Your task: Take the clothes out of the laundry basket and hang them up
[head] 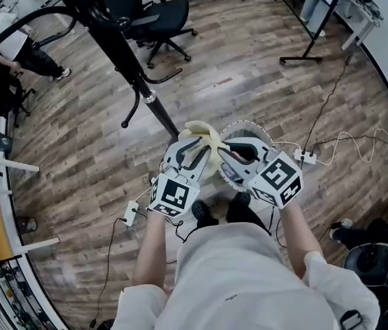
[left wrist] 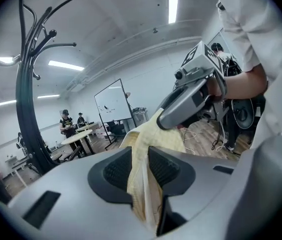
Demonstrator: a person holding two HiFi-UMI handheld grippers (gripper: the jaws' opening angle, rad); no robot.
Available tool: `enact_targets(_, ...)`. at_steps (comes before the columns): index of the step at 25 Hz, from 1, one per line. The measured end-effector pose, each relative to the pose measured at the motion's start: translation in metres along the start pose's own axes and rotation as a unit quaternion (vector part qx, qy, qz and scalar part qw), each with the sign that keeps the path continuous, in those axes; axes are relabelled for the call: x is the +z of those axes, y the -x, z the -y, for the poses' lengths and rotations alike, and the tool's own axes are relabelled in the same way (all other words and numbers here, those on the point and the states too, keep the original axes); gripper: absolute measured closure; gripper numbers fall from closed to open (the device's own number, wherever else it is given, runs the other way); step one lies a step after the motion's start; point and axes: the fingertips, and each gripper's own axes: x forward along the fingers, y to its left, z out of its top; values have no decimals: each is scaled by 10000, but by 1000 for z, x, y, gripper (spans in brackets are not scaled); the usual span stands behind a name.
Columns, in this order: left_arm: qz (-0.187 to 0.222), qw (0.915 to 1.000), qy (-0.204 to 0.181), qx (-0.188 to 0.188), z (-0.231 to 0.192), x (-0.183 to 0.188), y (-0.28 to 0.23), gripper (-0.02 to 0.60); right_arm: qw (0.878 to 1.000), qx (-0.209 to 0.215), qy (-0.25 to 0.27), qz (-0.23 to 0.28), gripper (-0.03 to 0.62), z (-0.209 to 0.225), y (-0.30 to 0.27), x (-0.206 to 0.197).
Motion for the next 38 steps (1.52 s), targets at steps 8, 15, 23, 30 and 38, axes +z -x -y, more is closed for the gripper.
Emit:
enact_targets(8, -66, 9970, -777, 8, -10, 0, 37, 468, 9991, 305, 311, -6, 549, -37, -21, 19)
enact_targets(15, -177, 9919, -1256, -11, -15, -5, 66, 468, 9969, 578, 536, -42, 548, -66, -39, 29)
enact_targets(23, -188, 9882, -1515, 134, -27, -9, 88, 497, 9945, 819, 658, 9, 548, -87, -58, 43)
enact_targets(30, 23, 9899, -1240, 685, -51, 2, 110, 525, 9950, 617, 670, 420, 545, -91, -65, 68)
enact_targets(38, 96, 9860, -1285, 1055, -72, 1, 132, 537, 9949, 521, 547, 667, 526, -98, -81, 77)
